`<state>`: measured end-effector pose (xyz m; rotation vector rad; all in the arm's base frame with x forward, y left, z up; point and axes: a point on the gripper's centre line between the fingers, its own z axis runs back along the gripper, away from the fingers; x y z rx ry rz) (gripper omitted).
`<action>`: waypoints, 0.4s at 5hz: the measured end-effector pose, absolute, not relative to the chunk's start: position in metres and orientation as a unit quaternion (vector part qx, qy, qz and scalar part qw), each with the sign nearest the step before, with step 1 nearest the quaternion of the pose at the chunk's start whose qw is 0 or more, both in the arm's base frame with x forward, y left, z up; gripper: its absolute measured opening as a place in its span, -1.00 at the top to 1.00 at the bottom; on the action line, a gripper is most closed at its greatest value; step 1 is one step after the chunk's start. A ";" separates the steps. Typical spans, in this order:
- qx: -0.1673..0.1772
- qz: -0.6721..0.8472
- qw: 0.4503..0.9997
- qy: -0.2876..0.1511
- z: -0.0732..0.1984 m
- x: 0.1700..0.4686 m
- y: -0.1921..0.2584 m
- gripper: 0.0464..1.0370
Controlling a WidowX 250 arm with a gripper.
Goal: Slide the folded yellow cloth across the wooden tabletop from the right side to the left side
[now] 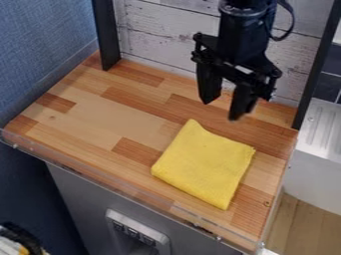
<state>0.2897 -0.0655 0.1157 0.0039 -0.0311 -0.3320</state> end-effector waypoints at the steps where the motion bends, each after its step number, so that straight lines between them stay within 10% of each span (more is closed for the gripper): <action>1: 0.001 -0.177 0.984 -0.012 0.096 0.290 -0.057 0.34; 2: -0.001 -0.187 0.982 -0.008 0.074 0.293 -0.056 0.80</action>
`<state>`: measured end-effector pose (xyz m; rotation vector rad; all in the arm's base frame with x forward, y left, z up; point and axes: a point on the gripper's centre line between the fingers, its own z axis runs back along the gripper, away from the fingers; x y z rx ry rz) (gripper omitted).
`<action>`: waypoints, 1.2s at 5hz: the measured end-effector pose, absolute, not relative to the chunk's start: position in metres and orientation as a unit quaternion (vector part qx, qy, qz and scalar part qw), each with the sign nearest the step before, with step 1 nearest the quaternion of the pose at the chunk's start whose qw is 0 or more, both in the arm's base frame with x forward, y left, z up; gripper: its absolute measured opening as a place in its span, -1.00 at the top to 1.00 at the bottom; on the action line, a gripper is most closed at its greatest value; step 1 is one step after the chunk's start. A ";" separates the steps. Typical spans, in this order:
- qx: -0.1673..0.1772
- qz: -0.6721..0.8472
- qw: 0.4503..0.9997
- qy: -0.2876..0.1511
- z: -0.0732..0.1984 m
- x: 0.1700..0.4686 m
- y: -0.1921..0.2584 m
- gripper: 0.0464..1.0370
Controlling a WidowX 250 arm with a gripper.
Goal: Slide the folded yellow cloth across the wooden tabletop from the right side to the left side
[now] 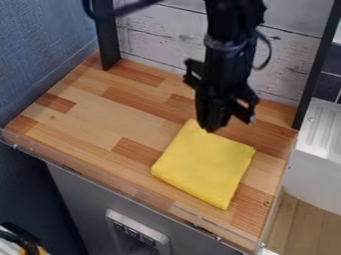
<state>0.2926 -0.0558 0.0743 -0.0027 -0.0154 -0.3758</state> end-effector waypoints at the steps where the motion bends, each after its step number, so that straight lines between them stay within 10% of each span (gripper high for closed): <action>1: -0.002 -0.193 0.981 -0.007 0.058 0.296 -0.053 0.95; 6: -0.008 -0.196 0.980 0.014 0.012 0.284 -0.058 0.97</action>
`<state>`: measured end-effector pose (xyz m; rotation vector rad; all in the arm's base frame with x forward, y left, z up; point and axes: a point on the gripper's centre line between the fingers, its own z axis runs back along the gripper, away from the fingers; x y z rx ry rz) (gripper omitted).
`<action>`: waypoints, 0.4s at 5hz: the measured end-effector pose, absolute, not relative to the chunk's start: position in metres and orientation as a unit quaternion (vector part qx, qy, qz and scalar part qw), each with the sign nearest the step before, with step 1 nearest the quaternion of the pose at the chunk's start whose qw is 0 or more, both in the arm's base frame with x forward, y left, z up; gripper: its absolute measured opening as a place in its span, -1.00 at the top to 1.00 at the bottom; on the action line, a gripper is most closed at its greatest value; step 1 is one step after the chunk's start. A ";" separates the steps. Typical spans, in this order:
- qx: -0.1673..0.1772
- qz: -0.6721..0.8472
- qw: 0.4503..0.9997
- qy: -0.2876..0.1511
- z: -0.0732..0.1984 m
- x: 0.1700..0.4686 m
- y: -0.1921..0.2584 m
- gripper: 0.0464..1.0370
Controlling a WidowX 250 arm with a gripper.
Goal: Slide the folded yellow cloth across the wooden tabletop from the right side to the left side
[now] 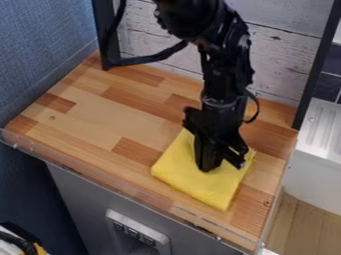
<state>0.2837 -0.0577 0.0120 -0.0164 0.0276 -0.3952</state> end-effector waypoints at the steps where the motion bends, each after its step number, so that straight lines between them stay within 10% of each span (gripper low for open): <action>1: -0.004 -0.188 0.982 0.011 0.008 0.283 -0.045 0.97; 2: 0.000 -0.163 0.987 0.002 0.008 0.287 -0.017 0.97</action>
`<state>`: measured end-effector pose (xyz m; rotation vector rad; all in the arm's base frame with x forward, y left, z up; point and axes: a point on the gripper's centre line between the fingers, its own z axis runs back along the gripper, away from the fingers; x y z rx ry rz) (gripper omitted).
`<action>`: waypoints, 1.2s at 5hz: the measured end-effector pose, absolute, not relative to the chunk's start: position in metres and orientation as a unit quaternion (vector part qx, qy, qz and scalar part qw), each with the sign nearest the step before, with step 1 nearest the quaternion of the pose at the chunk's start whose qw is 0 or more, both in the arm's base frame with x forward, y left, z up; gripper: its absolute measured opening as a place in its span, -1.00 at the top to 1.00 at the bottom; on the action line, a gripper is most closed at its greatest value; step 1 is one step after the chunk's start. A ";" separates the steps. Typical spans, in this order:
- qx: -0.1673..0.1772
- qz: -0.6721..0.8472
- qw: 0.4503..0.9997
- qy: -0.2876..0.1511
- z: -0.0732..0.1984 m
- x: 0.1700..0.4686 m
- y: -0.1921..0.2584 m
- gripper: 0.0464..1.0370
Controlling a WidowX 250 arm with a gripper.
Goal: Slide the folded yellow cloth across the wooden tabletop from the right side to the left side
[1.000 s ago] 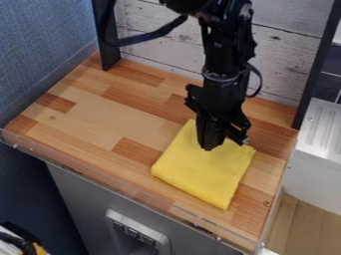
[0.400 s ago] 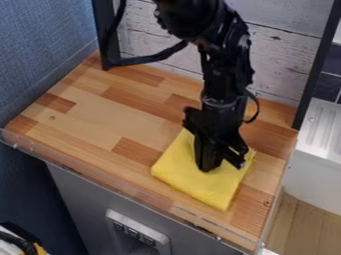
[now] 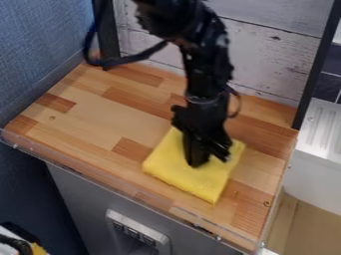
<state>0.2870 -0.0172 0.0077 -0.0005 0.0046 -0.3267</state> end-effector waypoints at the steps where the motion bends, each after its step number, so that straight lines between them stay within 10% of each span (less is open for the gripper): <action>1: 0.002 -0.130 0.992 -0.007 0.008 0.288 0.016 0.97; 6: 0.002 -0.019 1.000 -0.001 0.008 0.266 0.140 0.97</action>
